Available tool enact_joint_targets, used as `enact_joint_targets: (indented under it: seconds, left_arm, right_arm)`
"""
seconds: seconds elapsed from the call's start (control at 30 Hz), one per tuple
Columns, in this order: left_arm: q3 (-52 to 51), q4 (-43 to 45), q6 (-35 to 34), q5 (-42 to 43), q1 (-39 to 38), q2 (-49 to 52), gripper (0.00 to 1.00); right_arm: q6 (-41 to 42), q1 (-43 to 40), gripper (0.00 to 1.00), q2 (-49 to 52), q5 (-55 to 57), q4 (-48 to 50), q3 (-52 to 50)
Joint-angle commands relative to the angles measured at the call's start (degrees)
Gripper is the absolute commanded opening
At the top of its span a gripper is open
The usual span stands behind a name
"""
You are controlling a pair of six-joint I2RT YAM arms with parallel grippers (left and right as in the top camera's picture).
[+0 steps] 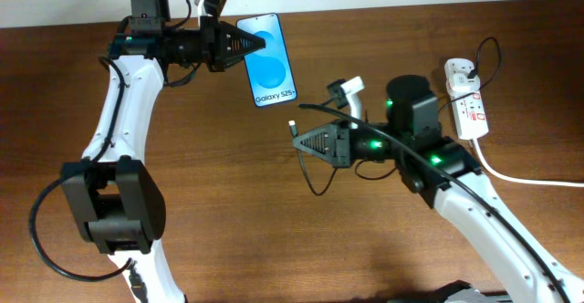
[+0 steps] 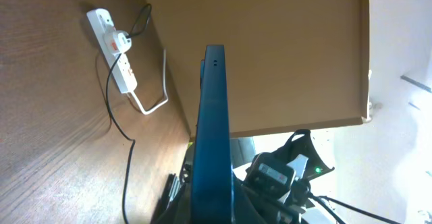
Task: Plug charger to phone and switch on socket
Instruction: 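Push the USB-C plug up into the phone port with the right gripper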
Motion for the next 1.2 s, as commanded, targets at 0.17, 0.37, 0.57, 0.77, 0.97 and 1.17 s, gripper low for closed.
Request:
enact_joint_targets:
  seconds: [0.17, 0.37, 0.57, 0.77, 0.97, 1.17]
  left_arm:
    - [0.9, 0.1, 1.2, 2.7, -1.4, -1.5, 0.0]
    - [0.9, 0.1, 2.0, 2.5, -2.3, -1.5, 0.0]
    - [0.9, 0.1, 2.0, 2.6, -2.4, -1.5, 0.0]
    - [0.9, 0.1, 2.0, 2.6, -2.4, -1.5, 0.0]
    - [0.9, 0.1, 2.0, 2.5, -2.4, -1.5, 0.0]
    - [0.9, 0.1, 2.0, 2.5, -2.4, -1.5, 0.0]
  right_arm:
    - [4.1, 2.5, 0.04, 3.8, 3.8, 3.6, -0.1]
    - [4.7, 2.5, 0.04, 3.9, 5.6, 6.7, -0.1]
    - [4.9, 2.5, 0.04, 3.9, 7.3, 7.2, -0.1]
    - [4.8, 2.5, 0.04, 3.9, 9.2, 7.1, -0.1]
    - [4.4, 2.5, 0.04, 3.9, 9.8, 6.8, -0.1]
    - [4.2, 2.5, 0.04, 3.9, 10.0, 5.5, -0.1]
